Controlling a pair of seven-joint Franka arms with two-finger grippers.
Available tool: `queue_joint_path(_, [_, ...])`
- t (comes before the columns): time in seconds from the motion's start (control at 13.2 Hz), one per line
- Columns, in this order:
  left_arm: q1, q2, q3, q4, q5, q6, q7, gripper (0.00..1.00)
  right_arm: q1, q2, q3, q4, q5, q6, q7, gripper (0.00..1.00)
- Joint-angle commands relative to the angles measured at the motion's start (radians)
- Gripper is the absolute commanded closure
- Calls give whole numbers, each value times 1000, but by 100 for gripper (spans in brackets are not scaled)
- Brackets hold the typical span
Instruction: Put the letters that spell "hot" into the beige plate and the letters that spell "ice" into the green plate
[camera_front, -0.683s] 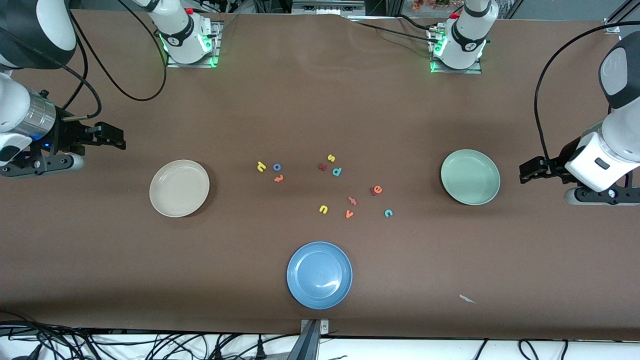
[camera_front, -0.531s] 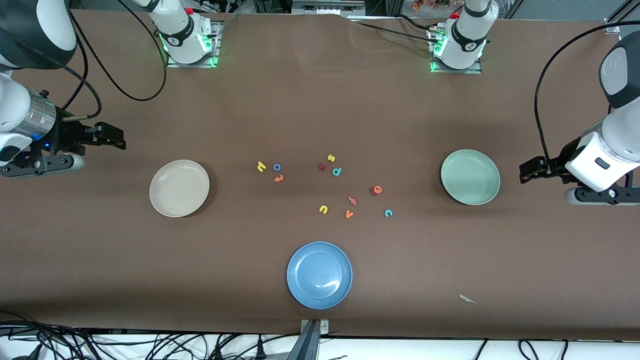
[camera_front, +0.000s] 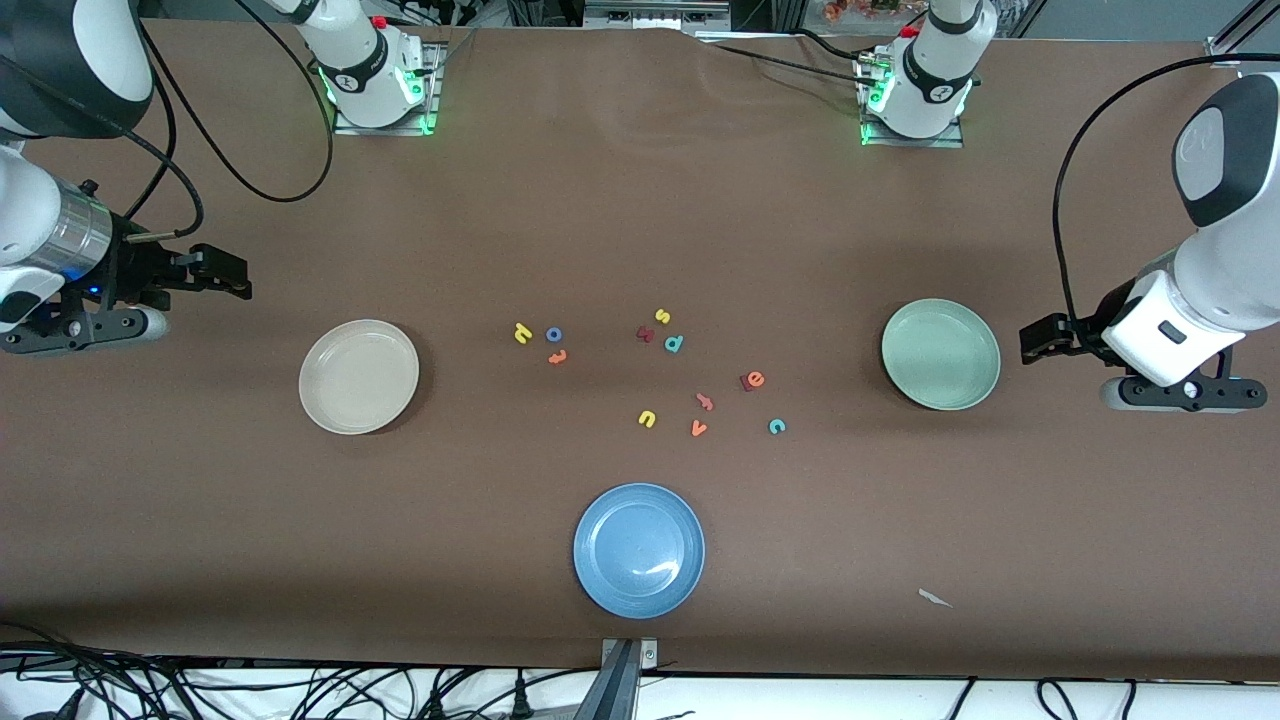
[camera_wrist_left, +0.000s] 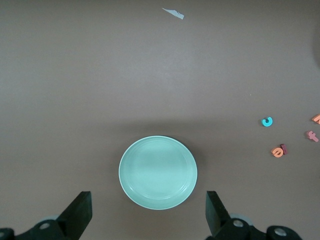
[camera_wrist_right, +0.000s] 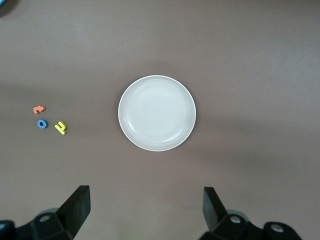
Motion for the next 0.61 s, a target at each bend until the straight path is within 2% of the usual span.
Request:
queue_joint_path(0.0, [-2, -10, 3, -7, -8, -5, 1, 0, 3, -5, -2, 1, 12, -9, 12, 0])
queue_joint_path(0.53, [-1, -10, 3, -7, -8, -5, 1, 0, 1, -4, -2, 9, 11, -9, 9, 0])
